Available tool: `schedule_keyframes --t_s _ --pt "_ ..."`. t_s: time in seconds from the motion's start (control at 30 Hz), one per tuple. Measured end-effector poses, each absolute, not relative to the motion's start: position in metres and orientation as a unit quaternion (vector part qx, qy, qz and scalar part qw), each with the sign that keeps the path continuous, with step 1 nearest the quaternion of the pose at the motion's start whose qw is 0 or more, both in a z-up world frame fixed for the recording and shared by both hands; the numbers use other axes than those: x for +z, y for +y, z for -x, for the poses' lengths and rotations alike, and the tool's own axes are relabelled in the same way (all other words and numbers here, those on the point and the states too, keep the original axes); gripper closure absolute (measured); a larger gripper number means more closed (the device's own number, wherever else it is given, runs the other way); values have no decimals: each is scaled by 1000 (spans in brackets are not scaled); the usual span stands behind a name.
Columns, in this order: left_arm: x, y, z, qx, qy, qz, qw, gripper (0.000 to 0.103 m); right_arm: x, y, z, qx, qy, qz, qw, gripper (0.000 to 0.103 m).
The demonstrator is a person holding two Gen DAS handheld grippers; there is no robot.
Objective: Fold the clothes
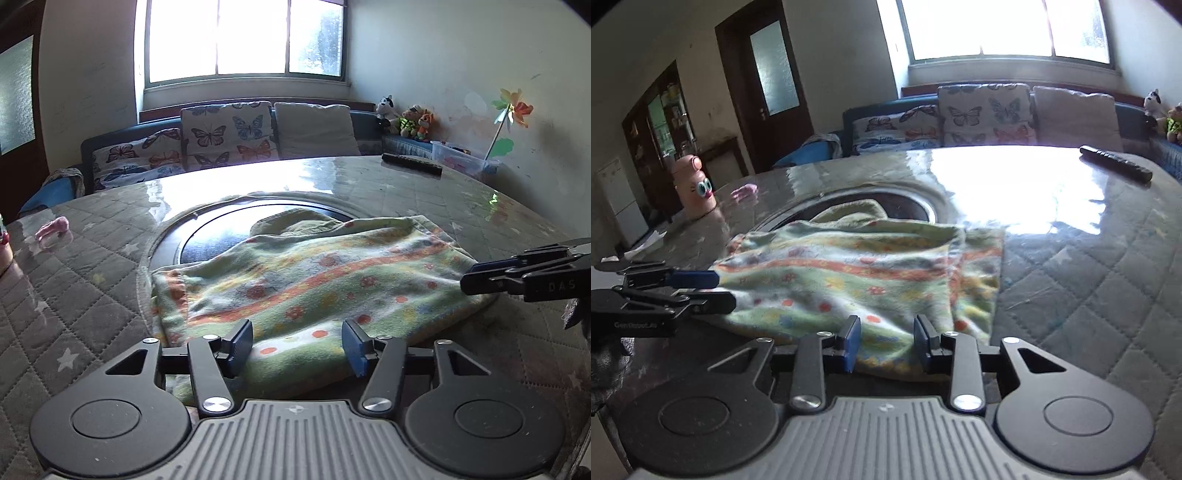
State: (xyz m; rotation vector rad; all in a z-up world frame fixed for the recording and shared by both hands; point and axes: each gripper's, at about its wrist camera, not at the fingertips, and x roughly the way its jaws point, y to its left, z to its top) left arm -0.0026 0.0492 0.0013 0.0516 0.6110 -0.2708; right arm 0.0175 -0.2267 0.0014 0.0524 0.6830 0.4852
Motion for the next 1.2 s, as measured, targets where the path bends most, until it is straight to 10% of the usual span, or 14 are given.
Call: schedule_keyframes --t_s 1.2 --pt "14 86 9 -33 300 10 953 32 3 -103 -18 353 291 114 882 48"
